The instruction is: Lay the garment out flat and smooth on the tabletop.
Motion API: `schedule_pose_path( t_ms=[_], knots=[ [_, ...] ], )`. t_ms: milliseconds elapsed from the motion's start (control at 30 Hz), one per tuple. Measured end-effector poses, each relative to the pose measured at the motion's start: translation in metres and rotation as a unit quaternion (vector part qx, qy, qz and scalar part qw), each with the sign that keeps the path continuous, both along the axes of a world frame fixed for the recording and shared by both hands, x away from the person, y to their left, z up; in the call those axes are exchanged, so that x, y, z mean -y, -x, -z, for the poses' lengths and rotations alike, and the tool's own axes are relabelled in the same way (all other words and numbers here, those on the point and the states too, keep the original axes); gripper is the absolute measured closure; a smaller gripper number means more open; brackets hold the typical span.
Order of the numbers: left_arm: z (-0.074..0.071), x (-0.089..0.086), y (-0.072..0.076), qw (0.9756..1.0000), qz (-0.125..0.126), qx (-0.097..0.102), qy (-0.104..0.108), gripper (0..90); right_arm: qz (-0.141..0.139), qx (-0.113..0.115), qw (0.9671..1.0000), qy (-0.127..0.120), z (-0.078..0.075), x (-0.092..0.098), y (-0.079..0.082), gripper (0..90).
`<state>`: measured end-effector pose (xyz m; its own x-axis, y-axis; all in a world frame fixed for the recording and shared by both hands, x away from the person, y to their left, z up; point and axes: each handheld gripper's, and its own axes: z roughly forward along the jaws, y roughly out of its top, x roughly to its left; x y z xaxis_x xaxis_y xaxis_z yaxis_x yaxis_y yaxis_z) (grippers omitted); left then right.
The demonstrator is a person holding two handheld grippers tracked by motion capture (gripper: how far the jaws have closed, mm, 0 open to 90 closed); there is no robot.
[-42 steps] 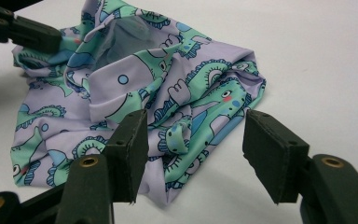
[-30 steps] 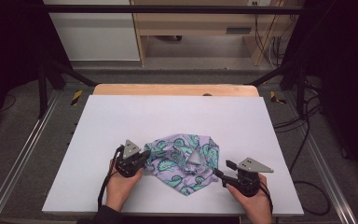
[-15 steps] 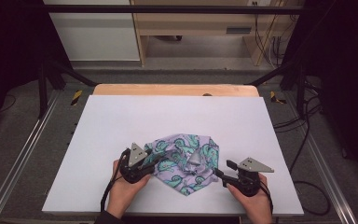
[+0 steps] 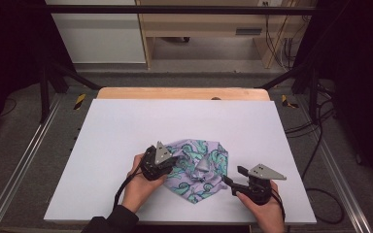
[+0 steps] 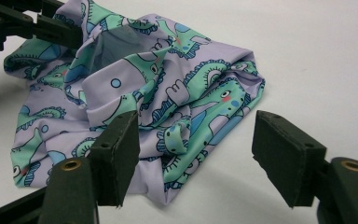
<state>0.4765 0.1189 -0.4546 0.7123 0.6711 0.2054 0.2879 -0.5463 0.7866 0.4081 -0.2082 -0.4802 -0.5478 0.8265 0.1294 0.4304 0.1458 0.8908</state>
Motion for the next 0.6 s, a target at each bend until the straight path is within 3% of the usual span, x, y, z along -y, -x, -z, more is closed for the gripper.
schedule_pose_path(
  t_ms=[100, 200, 400, 600],
  knots=[
    [0.001, 0.001, -0.004, 0.9999, 0.002, -0.015, 0.008, 75.3, 0.001, -0.002, 1.0000, 0.000, 0.000, 0.000, 0.000, 30.7],
    [-0.004, -0.002, -0.005, 0.9987, -0.005, -0.036, 0.036, 87.9, 0.000, -0.002, 1.0000, 0.003, 0.001, 0.000, 0.000, 30.0],
    [-0.012, -0.019, -0.010, 0.9942, -0.027, -0.046, 0.093, 89.5, -0.002, -0.002, 1.0000, 0.006, 0.001, -0.002, -0.001, 29.3],
    [-0.017, -0.044, -0.017, 0.9899, -0.054, -0.043, 0.124, 89.4, -0.006, -0.007, 0.9999, 0.009, -0.002, -0.007, -0.002, 24.1]
  ],
)
